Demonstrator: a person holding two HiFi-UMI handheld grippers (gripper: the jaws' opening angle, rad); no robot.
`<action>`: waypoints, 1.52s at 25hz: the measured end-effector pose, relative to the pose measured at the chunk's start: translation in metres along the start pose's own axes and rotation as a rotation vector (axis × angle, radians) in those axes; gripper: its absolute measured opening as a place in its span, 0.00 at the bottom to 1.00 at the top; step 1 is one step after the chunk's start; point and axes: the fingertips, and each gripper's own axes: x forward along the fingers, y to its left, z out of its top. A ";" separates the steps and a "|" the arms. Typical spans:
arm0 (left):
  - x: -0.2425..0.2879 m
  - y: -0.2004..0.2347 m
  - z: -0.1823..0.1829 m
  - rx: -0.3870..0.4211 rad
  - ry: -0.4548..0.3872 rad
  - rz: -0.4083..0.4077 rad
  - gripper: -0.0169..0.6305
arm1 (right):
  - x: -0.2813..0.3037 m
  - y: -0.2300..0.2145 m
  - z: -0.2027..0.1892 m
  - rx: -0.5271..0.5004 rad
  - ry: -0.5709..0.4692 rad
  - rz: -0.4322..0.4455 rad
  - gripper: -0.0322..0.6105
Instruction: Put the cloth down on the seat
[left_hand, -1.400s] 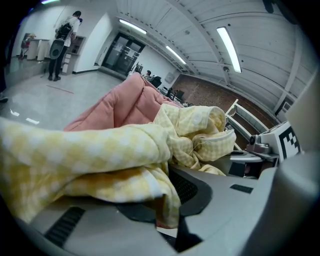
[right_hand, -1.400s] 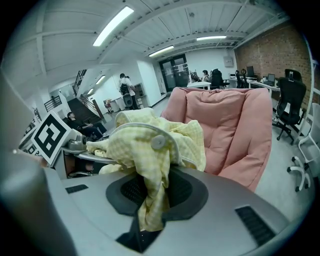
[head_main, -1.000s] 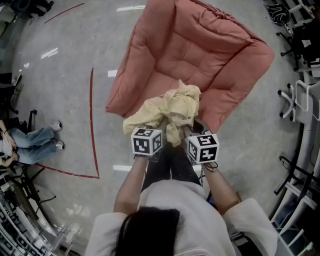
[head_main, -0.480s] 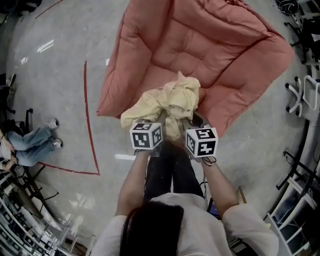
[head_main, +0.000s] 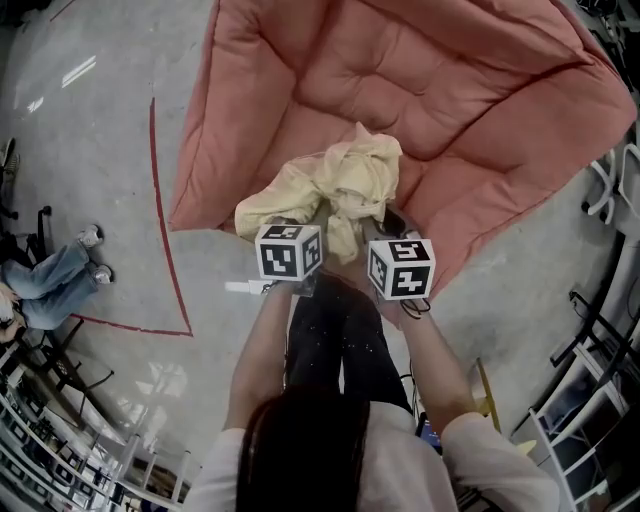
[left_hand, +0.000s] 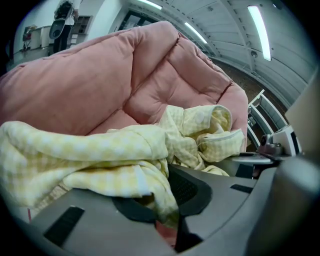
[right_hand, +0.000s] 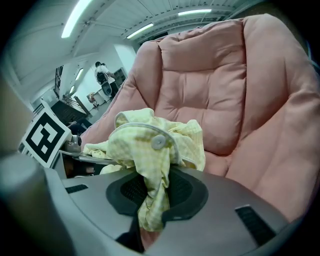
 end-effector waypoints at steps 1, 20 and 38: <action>0.006 0.003 -0.003 -0.001 0.008 0.000 0.12 | 0.006 -0.003 -0.004 0.001 0.007 -0.001 0.18; 0.081 0.027 -0.045 -0.134 0.121 0.041 0.12 | 0.072 -0.048 -0.057 0.178 0.207 0.071 0.20; -0.008 0.020 -0.054 -0.283 0.143 0.091 0.48 | 0.006 0.004 -0.041 0.142 0.224 0.150 0.62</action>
